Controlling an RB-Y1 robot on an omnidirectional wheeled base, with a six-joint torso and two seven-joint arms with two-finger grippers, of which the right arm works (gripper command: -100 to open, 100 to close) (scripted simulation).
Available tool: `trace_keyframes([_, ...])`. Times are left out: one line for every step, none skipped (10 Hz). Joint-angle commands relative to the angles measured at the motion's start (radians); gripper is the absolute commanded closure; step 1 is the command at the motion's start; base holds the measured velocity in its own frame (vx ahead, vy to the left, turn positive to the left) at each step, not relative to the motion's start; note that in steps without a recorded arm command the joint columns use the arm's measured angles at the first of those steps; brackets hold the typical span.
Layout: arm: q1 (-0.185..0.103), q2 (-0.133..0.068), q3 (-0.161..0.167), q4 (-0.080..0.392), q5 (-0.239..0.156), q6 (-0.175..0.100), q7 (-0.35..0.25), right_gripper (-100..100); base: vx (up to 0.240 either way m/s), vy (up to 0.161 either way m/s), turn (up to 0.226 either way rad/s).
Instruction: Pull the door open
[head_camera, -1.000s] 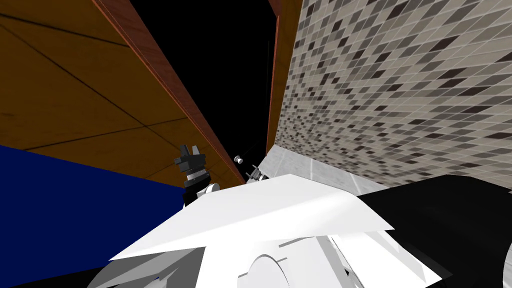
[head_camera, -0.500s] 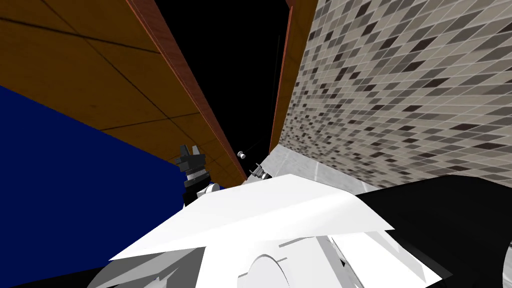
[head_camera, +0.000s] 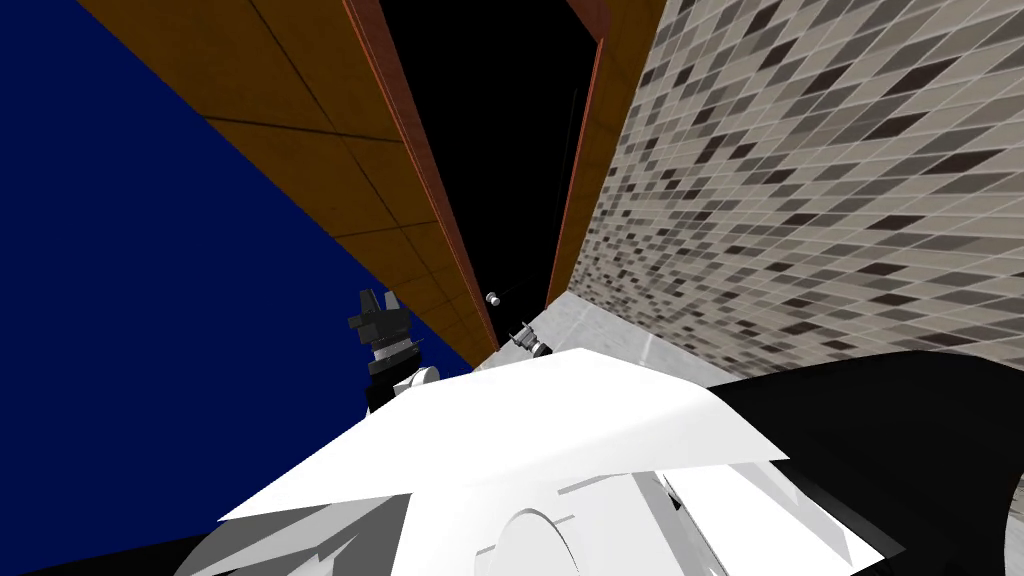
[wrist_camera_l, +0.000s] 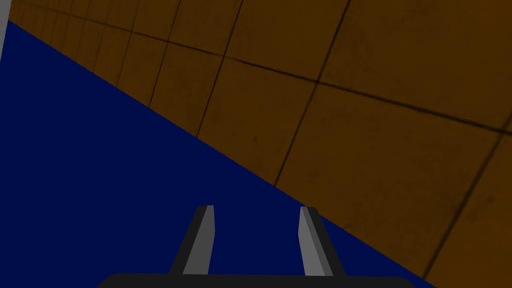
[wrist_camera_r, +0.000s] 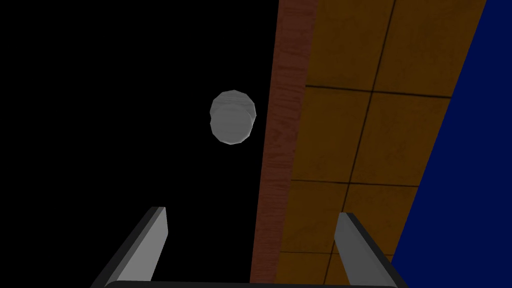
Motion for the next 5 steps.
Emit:
trace_keyframes([-0.017, -0.011, -0.031, 0.010, -0.033, 0.010, 0.014, -100, -0.127, 0.001, 0.474])
trace_keyframes([-0.033, -0.021, -0.057, 0.033, -0.061, 0.006, 0.026, -100, -0.156, 0.011, 0.379])
trace_keyframes([-0.033, -0.021, -0.057, 0.033, -0.061, 0.006, 0.026, -100, -0.109, 0.020, 0.066])
trace_keyframes([-0.033, -0.021, -0.057, 0.033, -0.061, 0.006, 0.026, -100, -0.039, 0.020, -0.040])
trace_keyframes([-0.049, -0.030, -0.085, 0.056, -0.090, 0.002, 0.039, -100, -0.048, 0.039, 0.271])
